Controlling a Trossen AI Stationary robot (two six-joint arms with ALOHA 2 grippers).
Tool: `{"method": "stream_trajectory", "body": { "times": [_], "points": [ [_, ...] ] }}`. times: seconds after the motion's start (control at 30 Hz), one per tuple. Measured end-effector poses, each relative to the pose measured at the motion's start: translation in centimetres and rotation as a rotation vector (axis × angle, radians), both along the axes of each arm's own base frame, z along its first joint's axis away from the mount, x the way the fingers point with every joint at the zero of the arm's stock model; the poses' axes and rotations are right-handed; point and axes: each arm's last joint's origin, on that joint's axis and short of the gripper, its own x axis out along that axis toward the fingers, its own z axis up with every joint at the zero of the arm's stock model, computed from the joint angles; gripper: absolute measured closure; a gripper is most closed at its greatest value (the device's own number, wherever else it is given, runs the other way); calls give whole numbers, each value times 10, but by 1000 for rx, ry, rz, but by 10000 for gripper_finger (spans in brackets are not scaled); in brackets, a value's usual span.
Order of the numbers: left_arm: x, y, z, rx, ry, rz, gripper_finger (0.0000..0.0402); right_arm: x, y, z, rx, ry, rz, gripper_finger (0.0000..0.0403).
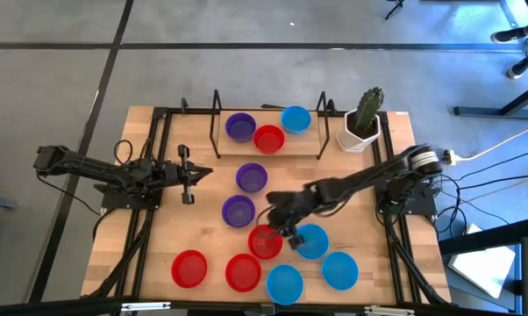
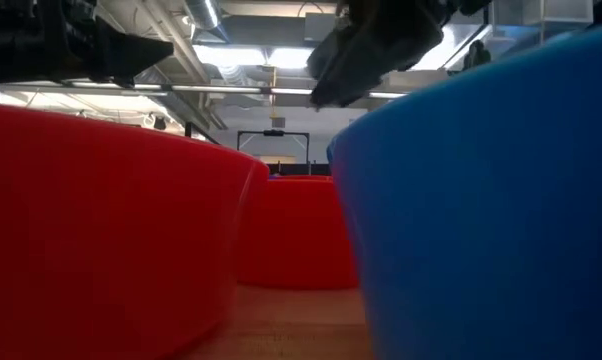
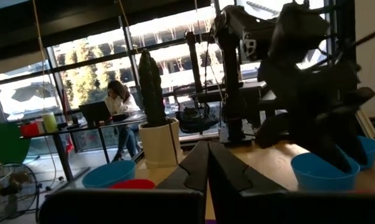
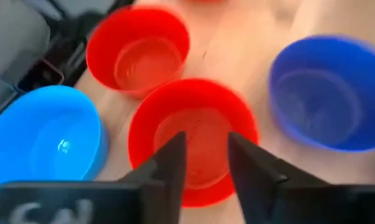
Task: Pick & Place Mini bowls
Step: Stack the red bowl on top of the red bowl on the shelf
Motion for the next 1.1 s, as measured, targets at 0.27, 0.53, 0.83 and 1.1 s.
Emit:
{"method": "stream_trajectory", "body": {
  "times": [0.27, 0.53, 0.83, 1.1],
  "points": [
    [0, 0, -1, 1, 7, 0, 392, 25, 17, -21, -28, 133, -65, 153],
    [0, 0, -1, 1, 8, 0, 396, 27, 10, -25, 14, 185, -200, 119],
    [0, 0, -2, -22, 15, 0, 392, 22, 4, -39, -72, 241, -323, 118],
    [0, 0, -2, -22, 18, 0, 397, 19, 3, -49, -76, 236, -330, 118]
  ]
}}
